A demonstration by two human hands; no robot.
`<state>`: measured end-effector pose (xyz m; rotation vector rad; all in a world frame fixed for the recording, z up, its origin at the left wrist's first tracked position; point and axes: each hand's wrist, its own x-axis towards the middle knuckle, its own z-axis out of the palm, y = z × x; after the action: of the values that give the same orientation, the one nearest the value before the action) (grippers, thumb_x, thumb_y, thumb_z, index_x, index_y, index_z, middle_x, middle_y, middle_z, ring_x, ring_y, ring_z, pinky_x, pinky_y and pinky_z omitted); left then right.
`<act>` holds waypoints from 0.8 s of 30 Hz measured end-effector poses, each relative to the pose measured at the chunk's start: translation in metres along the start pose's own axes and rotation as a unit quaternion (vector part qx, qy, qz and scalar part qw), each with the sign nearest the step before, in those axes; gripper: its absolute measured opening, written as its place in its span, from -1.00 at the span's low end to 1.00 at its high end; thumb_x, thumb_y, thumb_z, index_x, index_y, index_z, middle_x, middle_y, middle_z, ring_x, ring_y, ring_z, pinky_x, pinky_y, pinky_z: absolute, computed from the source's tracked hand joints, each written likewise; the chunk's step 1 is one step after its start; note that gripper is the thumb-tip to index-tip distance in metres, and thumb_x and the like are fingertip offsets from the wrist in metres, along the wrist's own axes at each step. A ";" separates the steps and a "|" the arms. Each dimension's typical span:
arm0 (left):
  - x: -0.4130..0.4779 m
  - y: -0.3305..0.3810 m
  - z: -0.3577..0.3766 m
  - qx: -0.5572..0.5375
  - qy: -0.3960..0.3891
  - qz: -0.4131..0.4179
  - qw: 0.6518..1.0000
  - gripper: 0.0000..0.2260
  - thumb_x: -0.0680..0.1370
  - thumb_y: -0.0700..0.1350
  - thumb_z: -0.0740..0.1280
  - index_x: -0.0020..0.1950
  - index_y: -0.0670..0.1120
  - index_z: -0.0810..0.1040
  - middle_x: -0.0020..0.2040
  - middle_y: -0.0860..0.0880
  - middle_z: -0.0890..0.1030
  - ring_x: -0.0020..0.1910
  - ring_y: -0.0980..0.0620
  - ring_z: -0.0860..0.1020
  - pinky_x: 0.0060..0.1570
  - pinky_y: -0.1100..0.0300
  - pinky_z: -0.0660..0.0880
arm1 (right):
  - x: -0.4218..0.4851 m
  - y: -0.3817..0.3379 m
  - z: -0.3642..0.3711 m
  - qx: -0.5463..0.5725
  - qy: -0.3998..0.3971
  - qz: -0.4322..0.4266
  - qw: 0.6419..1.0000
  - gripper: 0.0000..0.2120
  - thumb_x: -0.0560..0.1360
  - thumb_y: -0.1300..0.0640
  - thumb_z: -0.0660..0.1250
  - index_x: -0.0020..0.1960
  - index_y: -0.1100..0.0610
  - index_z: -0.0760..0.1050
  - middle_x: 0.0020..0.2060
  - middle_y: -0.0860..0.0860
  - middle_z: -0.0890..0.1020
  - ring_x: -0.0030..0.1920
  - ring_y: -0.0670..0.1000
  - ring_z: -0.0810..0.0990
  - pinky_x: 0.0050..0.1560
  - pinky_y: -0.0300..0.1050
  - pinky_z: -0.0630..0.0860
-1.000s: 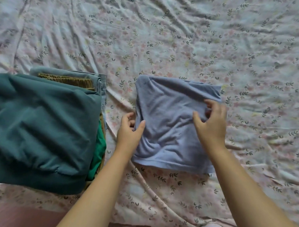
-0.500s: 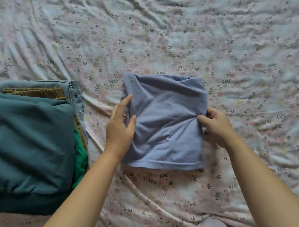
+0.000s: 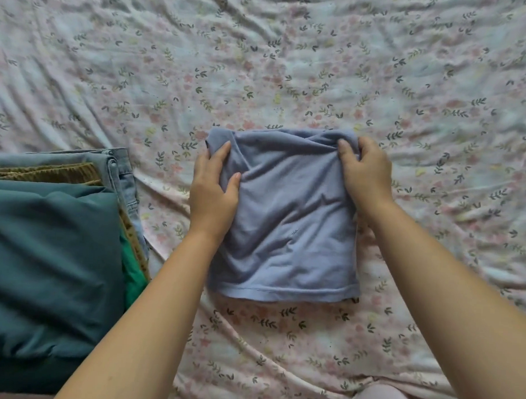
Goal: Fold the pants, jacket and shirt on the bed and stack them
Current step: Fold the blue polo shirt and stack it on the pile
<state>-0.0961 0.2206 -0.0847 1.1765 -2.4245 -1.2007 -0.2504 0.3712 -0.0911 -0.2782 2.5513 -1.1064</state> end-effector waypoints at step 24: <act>-0.064 -0.040 0.011 0.193 -0.007 0.042 0.980 -0.55 0.52 0.12 0.14 0.41 0.11 0.25 0.33 -0.29 0.36 0.26 -0.28 0.37 0.15 -0.15 0.40 | -0.087 0.076 -0.008 -0.294 -0.056 -0.156 0.941 -0.39 0.46 -0.22 0.08 0.45 -0.02 0.13 0.37 0.25 0.31 0.34 0.19 0.27 0.31 0.26 0.25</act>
<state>-0.0361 0.2590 -0.1108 1.1422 -2.7687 -0.7343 -0.1766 0.4551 -0.1215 -0.8910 2.7303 -0.3626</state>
